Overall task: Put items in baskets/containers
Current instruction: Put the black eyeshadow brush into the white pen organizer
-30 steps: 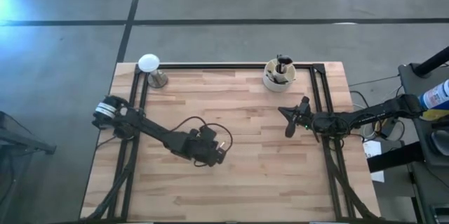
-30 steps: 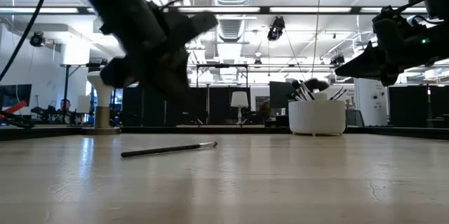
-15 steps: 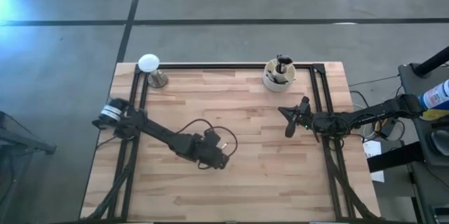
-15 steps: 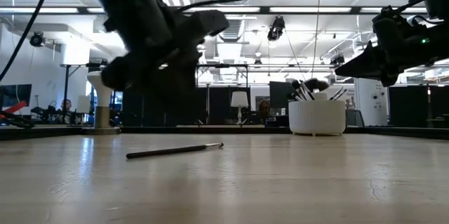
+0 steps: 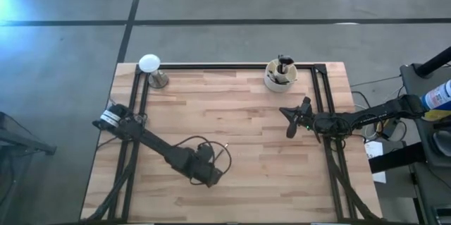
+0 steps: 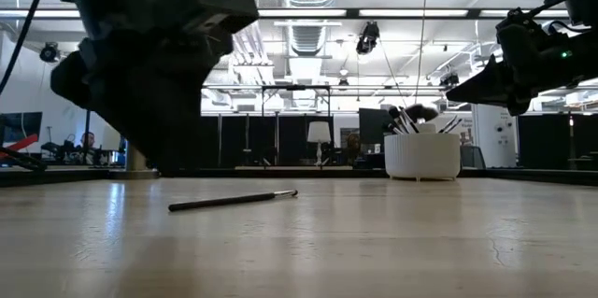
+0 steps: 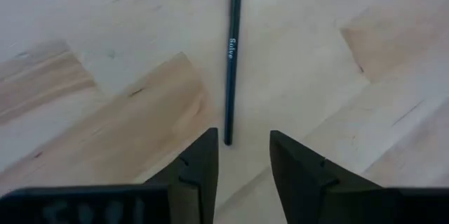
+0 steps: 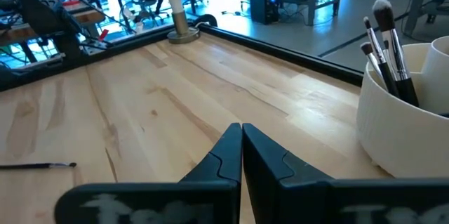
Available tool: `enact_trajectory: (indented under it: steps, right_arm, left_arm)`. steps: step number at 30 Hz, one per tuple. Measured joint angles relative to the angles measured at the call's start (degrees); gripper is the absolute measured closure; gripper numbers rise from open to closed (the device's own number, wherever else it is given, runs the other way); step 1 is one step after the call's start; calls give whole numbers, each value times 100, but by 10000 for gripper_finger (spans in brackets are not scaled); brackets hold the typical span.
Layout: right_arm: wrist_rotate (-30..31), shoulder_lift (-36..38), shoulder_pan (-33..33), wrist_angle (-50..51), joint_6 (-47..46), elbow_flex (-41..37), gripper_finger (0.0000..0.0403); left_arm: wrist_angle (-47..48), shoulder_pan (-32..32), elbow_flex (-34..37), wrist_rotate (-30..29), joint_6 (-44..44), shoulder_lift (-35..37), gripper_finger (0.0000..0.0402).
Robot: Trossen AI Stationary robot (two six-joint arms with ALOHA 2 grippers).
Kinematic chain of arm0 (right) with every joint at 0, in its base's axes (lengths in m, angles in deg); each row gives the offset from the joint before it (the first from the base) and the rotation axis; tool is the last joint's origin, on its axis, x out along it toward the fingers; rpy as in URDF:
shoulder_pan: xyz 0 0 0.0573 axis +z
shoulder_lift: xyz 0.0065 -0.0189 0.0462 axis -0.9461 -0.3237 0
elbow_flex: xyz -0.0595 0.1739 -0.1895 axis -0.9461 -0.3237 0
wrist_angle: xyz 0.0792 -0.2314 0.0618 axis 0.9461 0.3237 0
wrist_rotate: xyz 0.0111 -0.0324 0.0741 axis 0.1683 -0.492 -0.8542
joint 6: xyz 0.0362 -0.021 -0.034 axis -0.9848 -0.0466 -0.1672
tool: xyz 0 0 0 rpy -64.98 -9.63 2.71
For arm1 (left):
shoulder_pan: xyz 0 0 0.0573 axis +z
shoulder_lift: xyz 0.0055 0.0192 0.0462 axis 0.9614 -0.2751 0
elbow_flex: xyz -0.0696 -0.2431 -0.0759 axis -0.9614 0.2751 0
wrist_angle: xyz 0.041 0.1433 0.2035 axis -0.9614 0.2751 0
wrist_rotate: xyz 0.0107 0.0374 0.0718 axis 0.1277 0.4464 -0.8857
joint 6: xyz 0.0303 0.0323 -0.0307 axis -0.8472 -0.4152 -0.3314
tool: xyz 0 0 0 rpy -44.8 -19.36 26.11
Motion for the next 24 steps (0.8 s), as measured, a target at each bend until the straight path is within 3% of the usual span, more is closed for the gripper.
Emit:
enact_trajectory:
  steps: [14, 24]
  right_arm:
    - [0, 0, 0, -22, 0, 0, 394]
    - [0, 2, 2, -22, 0, 0, 394]
  left_arm:
    - [63, -45, -24, 18, 133, -503, 287]
    - [-75, -210, -15, 20, 316, -863, 394]
